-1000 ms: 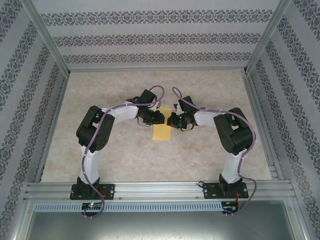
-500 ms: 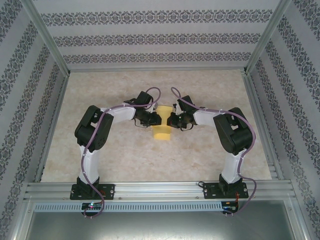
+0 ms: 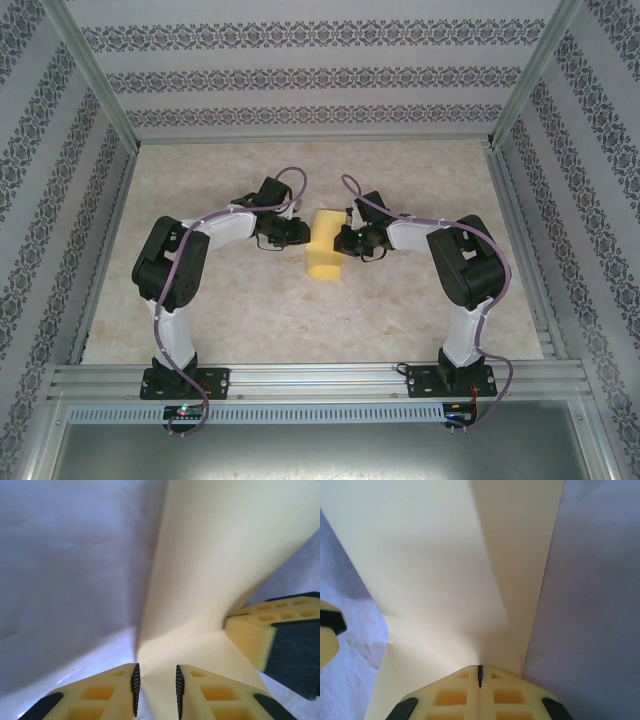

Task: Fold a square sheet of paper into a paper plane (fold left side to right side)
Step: First fold the square sheet of paper in half at the center of the table, then hold the square sheet of paper at the center of the table.

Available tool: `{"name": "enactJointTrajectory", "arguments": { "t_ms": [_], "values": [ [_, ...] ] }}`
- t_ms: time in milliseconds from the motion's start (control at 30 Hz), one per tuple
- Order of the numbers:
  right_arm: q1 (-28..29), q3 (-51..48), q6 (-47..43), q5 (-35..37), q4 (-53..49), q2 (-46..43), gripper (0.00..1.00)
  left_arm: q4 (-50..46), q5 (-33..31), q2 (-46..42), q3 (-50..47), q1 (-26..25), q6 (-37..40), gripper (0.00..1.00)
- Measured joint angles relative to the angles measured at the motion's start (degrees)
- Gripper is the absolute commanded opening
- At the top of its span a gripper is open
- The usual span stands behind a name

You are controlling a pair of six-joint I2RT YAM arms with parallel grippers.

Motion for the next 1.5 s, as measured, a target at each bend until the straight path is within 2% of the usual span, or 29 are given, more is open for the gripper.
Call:
{"name": "enactJointTrajectory", "arguments": {
  "t_ms": [267, 800, 1133, 1500],
  "values": [
    [0.0, 0.02, 0.0, 0.0, -0.02, 0.0, 0.0, 2.8, 3.02, 4.46, 3.87, -3.37, -0.85, 0.29],
    [-0.17, 0.5, -0.07, -1.38, -0.37, -0.02, 0.0, 3.76, 2.47, 6.62, 2.6, -3.76, -1.31, 0.29],
    [-2.71, 8.5, -0.46, -3.8, -2.1, 0.15, 0.0, 5.53, 2.32, 6.14, 1.38, -3.76, -1.55, 0.29],
    [-2.73, 13.66, -0.22, -5.18, -1.18, 9.33, 0.0, 5.51, 2.29, 6.14, 1.38, -3.78, -1.53, 0.29]
  ]
}}
